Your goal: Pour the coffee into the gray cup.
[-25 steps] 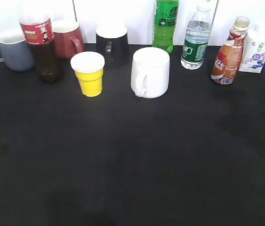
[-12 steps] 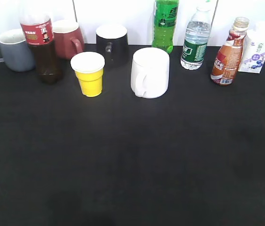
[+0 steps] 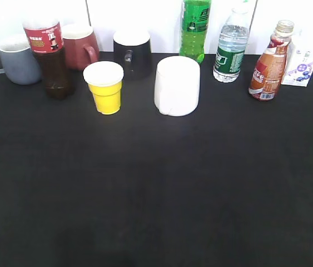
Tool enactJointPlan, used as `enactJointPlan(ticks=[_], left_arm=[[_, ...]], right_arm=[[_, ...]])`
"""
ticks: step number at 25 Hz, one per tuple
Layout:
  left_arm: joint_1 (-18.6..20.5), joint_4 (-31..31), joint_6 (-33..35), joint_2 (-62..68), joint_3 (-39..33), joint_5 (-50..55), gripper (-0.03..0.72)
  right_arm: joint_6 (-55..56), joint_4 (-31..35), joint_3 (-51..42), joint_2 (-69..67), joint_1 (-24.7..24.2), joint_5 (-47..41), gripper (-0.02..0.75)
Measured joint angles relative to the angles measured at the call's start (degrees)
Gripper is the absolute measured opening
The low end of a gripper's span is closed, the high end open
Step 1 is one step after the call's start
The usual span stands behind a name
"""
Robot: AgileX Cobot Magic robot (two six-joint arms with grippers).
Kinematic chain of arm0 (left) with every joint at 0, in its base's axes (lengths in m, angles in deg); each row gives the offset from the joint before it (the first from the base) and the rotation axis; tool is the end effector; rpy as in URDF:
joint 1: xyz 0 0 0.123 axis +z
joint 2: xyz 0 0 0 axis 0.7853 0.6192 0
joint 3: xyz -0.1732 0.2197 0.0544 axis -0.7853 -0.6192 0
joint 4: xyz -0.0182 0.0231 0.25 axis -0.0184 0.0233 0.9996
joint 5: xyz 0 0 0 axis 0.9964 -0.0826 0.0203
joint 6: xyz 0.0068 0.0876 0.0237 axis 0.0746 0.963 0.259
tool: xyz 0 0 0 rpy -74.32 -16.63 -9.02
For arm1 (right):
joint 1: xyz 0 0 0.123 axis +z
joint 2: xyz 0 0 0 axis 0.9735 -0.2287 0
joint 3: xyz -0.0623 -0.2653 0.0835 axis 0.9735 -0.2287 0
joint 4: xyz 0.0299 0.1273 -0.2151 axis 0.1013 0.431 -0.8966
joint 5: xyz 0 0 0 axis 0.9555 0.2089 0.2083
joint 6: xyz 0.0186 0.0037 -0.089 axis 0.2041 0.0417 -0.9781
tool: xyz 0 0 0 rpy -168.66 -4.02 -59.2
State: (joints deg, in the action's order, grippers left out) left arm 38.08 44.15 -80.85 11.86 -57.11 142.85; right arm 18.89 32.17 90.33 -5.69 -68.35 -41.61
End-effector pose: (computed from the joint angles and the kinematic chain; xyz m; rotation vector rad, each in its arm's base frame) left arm 0.0226 -0.0037 0.2849 0.1407 2.3806 -0.1449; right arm 0.0272 0.0100 0.2797 -0.1695 2.3424 0.1636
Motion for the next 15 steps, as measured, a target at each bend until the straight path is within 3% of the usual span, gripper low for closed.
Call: enactJointPlan(ticks=[4, 15], left_arm=[[0.00, 0.00, 0.54, 0.00, -0.06, -1.76, 0.419], [0.00, -0.25, 0.85, 0.00, -2.67, -7.92, 0.489]], right_arm=[[0.00, -0.32, -1.99, 0.00, 0.00, 4.78, 0.590], [0.00, -0.33, -1.99, 0.00, 0.00, 5.01, 0.591]])
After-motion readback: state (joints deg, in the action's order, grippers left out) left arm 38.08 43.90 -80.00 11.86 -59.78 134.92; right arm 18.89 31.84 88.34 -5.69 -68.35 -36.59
